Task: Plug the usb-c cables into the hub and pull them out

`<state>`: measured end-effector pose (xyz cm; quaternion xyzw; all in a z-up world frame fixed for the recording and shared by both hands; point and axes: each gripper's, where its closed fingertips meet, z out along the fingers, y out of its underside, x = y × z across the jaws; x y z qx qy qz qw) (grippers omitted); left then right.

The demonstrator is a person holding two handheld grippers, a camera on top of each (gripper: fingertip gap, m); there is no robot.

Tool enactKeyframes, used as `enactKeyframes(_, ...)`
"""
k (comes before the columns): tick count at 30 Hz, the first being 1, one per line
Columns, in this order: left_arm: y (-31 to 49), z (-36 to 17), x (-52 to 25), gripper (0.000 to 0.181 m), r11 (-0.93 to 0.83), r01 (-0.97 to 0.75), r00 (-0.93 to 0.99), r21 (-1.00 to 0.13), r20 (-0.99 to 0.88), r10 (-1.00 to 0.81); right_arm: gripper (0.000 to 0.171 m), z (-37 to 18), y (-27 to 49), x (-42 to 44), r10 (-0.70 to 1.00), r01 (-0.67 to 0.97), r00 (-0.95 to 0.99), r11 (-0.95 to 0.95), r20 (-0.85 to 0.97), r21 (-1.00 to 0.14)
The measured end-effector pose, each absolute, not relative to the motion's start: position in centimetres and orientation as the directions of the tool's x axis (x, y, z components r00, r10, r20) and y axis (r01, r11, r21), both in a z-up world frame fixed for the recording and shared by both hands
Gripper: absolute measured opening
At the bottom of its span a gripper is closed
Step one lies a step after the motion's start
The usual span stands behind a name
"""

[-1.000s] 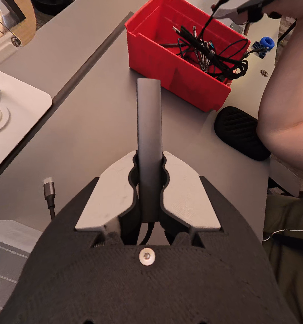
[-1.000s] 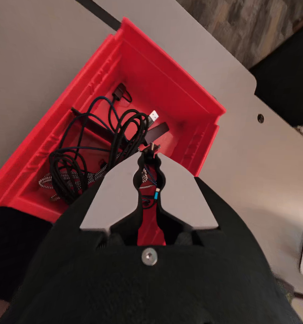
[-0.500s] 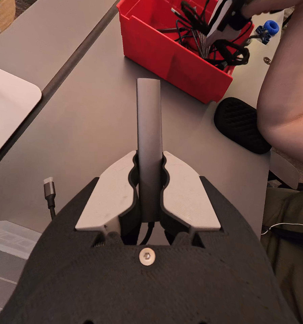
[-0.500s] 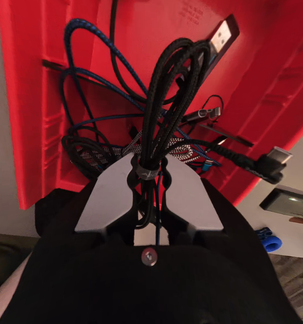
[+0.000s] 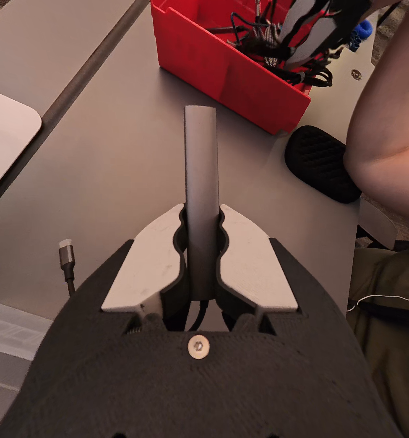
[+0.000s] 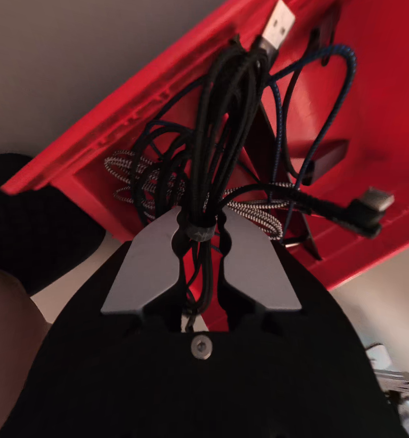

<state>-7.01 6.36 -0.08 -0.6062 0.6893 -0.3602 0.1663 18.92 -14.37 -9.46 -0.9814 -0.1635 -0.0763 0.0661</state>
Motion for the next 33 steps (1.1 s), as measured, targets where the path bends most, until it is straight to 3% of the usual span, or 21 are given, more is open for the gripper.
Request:
enactKeyframes(4,6.4,-0.1,-7.1,0.020,0.000,-0.719,-0.209,-0.695,0.217,-0.954,0.032,-9.1,-12.5,19.2,0.256,0.288,0.953,-0.932,0.162,-0.220)
enactKeyframes(10,6.2,0.3,-6.9,0.021,-0.007,-0.702,-0.221,-0.713,0.226,-0.949,0.041,-0.9,-10.5,20.0,0.210,0.455,0.799,-0.824,0.563,-0.338)
enactKeyframes(13,5.7,0.6,-6.7,0.020,0.005,-0.685,-0.244,-0.729,0.222,-0.944,0.054,4.4,-7.3,16.0,0.198,0.598,0.717,-0.666,0.669,-0.445)
enactKeyframes(16,4.9,0.2,-6.8,0.021,0.036,-0.699,-0.268,-0.715,0.215,-0.939,0.068,8.7,-3.0,8.7,0.225,0.762,0.629,-0.367,0.744,-0.533)
enactKeyframes(18,4.4,-0.1,-6.8,0.021,0.059,-0.708,-0.286,-0.704,0.209,-0.935,0.073,9.1,-1.1,2.6,0.312,0.851,0.523,-0.132,0.793,-0.509)
enactKeyframes(20,3.8,-0.6,-6.8,0.021,0.097,-0.717,-0.311,-0.691,0.192,-0.931,0.066,7.6,0.5,-1.8,0.381,0.901,0.404,-0.008,0.832,-0.434)
enactKeyframes(25,2.5,-1.7,-7.0,0.021,0.186,-0.737,-0.367,-0.650,0.153,-0.918,0.034,2.9,3.0,-6.6,0.470,0.964,0.190,0.079,0.862,-0.255)
enactKeyframes(28,1.5,-1.3,-7.0,0.021,0.154,-0.733,-0.387,-0.663,0.219,-0.896,0.028,1.1,3.5,-6.4,0.520,0.973,0.169,0.051,0.837,-0.227)
enactKeyframes(33,0.9,-0.1,-6.8,0.022,0.081,-0.698,-0.415,-0.711,0.310,-0.856,0.011,2.2,3.5,-6.0,0.466,0.973,0.160,0.073,0.870,-0.218)
